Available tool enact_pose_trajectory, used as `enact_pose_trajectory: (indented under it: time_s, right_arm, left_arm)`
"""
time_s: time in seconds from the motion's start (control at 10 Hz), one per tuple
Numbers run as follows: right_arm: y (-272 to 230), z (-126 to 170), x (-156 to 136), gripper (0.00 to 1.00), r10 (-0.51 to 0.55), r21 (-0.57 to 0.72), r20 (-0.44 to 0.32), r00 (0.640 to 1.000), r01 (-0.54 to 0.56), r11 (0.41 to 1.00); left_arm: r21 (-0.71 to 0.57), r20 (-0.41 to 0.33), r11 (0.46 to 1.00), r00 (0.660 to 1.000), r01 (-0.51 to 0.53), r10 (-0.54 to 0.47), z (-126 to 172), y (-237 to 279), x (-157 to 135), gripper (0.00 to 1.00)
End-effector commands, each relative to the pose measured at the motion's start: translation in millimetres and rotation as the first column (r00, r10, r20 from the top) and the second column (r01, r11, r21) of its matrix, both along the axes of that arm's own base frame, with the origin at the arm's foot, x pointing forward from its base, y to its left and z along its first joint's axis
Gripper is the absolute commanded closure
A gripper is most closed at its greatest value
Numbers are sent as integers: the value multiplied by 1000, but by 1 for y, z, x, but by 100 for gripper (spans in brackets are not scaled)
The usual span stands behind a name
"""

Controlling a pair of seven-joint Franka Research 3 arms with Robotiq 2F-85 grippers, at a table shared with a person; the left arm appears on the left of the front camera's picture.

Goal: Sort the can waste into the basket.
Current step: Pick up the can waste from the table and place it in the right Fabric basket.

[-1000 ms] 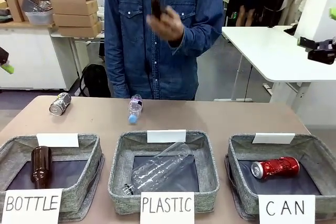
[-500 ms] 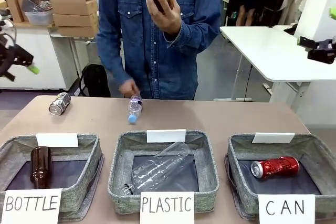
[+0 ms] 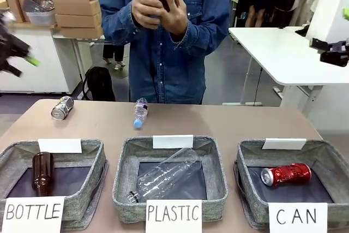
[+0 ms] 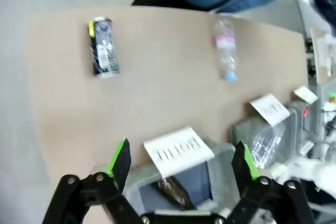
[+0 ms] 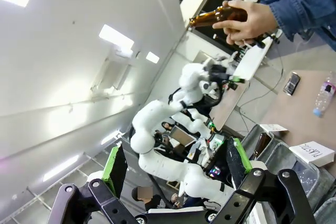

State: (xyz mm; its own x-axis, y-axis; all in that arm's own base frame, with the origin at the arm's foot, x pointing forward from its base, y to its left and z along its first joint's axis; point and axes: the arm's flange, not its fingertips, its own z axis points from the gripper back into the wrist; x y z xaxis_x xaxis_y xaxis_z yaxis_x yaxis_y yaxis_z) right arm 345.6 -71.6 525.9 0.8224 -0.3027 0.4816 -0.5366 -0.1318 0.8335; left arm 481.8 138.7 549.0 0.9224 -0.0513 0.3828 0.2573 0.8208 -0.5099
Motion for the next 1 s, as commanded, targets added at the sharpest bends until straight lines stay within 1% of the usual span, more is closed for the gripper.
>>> enact_pose_trajectory:
  time_s: [0.0,0.1,0.2,0.3,0.4,0.6,0.7,0.8,0.9]
  right_arm:
    - [-3,2,0,0,8,-11,14,1000,-8,1000]
    - [-3,2,0,0,8,-11,14,1000,-8,1000]
    - [-3,2,0,0,8,-11,14,1000,-8,1000]
    - [-3,2,0,0,8,-11,14,1000,-8,1000]
    - [-3,2,0,0,8,-11,14,1000,-8,1000]
    - [-3,2,0,0,8,-11,14,1000,-8,1000]
    - [-3,2,0,0,8,-11,14,1000,-8,1000]
    - [-3,2,0,0,8,-11,14,1000,-8,1000]
    - [-3,2,0,0,8,-11,14,1000,-8,1000]
  left_arm:
    - [-50,5,999,1000,10,-10,6,20,-46,0]
    - [-80,7,996,999,47,-47,5,21,-71,0]
    - [-105,65,991,995,84,-77,5,19,-104,0]
    - [-94,104,993,993,70,-61,4,11,-120,0]
    - [-96,26,994,999,44,-42,23,29,-87,0]
    - [-96,26,994,999,44,-42,23,29,-87,0]
    - [-108,49,992,997,60,-55,16,23,-105,0]
    - [-146,29,984,995,99,-95,20,31,-103,0]
    - [-176,42,981,996,88,-82,26,47,-111,0]
